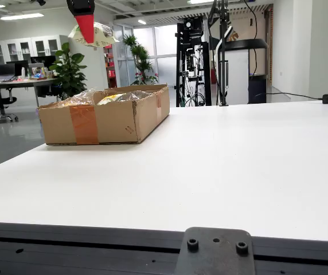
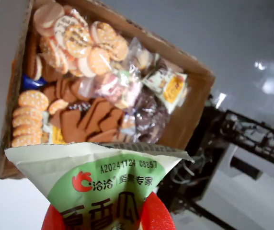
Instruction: Grasp a snack and put it in the bin.
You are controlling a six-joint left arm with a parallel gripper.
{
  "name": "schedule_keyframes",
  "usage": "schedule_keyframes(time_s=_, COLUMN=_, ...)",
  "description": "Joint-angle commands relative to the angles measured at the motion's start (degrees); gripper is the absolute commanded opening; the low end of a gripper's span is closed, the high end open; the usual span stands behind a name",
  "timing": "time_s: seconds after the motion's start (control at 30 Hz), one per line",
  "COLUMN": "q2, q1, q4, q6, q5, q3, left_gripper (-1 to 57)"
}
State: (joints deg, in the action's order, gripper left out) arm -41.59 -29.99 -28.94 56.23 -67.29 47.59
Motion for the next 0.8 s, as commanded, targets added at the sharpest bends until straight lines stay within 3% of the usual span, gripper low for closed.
schedule_keyframes(time_s=0.03, q2=0.0, q1=0.3, q4=0.0, q6=0.1, q5=1.2, q3=-0.2, left_gripper=19.9)
schedule_keyframes(time_s=0.27, q2=-0.1, q1=0.4, q4=0.1, q6=0.1, q5=3.4, q3=-0.6, left_gripper=37.0)
schedule_keyframes(time_s=0.4, q2=-0.3, q1=0.7, q4=0.1, q6=0.1, q5=3.9, q3=-0.9, left_gripper=43.6)
schedule_keyframes(time_s=0.63, q2=-0.3, q1=0.3, q4=0.1, q6=-0.6, q5=3.2, q3=-1.0, left_gripper=47.3)
schedule_keyframes(time_s=0.8, q2=-0.5, q1=-1.6, q4=0.0, q6=-1.2, q5=1.1, q3=-1.0, left_gripper=43.6)
